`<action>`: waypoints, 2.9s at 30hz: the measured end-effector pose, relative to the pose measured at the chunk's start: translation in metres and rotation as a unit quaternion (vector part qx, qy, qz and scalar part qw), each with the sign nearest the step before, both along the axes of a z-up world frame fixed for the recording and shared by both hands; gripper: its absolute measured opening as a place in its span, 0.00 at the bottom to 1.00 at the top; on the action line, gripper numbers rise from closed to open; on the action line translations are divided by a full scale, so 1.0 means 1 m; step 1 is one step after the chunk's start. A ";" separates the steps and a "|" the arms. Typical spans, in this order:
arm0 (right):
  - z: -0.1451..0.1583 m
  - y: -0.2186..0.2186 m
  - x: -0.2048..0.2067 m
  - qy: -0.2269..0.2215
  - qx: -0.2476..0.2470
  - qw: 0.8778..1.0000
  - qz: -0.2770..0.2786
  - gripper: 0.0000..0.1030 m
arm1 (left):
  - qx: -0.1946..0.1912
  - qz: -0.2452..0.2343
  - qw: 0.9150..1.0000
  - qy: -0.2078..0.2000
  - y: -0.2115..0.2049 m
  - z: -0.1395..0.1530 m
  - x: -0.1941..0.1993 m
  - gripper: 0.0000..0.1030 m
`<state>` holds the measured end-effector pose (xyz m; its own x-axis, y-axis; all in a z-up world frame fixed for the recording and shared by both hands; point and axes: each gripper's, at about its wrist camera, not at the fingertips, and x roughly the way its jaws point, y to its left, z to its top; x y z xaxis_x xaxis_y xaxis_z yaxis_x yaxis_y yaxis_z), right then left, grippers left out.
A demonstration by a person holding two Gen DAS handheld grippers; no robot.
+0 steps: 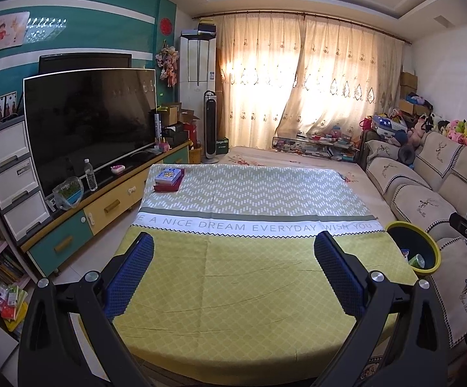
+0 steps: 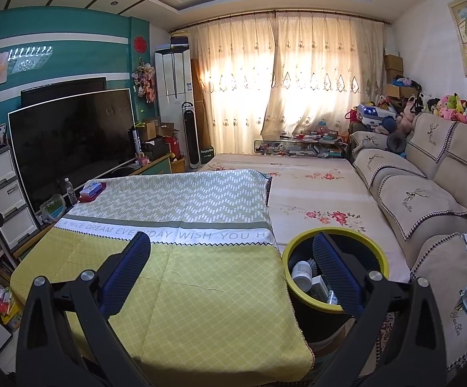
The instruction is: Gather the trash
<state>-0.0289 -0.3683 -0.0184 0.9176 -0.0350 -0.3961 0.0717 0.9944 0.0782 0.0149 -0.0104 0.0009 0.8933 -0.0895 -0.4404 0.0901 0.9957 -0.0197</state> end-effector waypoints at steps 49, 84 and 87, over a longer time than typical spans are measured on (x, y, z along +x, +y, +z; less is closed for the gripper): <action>-0.012 0.002 0.007 0.008 0.009 1.000 0.002 0.93 | 0.009 -0.009 1.000 0.012 -0.005 -0.015 0.009 0.95; -0.019 0.002 0.014 0.018 0.013 1.000 0.008 0.93 | 0.003 -0.020 1.000 0.020 -0.006 -0.017 0.020 0.95; -0.021 0.003 0.015 0.022 0.014 1.000 0.010 0.93 | 0.003 -0.031 0.999 0.021 -0.009 -0.019 0.022 0.95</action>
